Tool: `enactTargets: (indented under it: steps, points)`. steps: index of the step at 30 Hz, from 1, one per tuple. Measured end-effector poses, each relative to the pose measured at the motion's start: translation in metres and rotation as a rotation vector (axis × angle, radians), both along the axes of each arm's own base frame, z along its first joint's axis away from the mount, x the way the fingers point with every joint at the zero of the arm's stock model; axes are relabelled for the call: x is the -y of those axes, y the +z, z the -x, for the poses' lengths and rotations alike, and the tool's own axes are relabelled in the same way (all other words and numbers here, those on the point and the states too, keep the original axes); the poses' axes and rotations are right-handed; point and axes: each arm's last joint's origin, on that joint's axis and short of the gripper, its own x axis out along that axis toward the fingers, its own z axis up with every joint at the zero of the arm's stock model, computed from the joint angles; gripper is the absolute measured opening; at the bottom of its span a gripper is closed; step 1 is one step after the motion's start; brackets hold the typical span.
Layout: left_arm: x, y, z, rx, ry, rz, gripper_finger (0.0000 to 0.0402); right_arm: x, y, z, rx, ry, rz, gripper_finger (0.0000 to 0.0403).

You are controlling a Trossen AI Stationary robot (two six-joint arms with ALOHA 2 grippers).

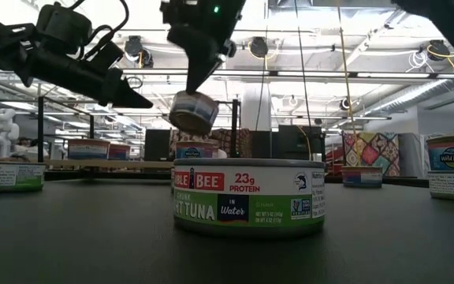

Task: Stack canned seafood by type on shelf
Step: Put the blue-pink tuna can on the shelf, then stack the blue-pink tuna can on top of the other blue-pink tuna can on the shelf

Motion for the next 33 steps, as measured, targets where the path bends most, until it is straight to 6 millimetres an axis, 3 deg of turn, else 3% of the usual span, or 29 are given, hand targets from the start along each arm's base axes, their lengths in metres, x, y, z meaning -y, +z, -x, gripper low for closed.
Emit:
enactTargets:
  steps: [6,15,23,27,33]
  points:
    - [-0.001,-0.002,0.001,-0.024,0.008,0.003,0.0072,0.026,-0.008,-0.007,-0.028,-0.018,0.078,0.0]
    - [-0.005,-0.003,0.003,-0.026,0.035,0.007,0.0072,0.045,-0.002,-0.013,0.015,0.002,0.14,0.0]
    - [-0.006,-0.003,0.004,-0.027,0.036,0.008,0.0072,0.074,-0.001,-0.01,0.019,-0.054,0.147,0.0]
    - [-0.005,-0.003,0.004,-0.031,0.036,0.009,0.0072,0.074,-0.001,-0.009,0.012,-0.051,0.14,0.0]
    - [-0.005,-0.003,0.003,-0.03,0.018,0.011,0.0072,0.051,-0.003,-0.011,0.008,0.018,0.067,0.0]
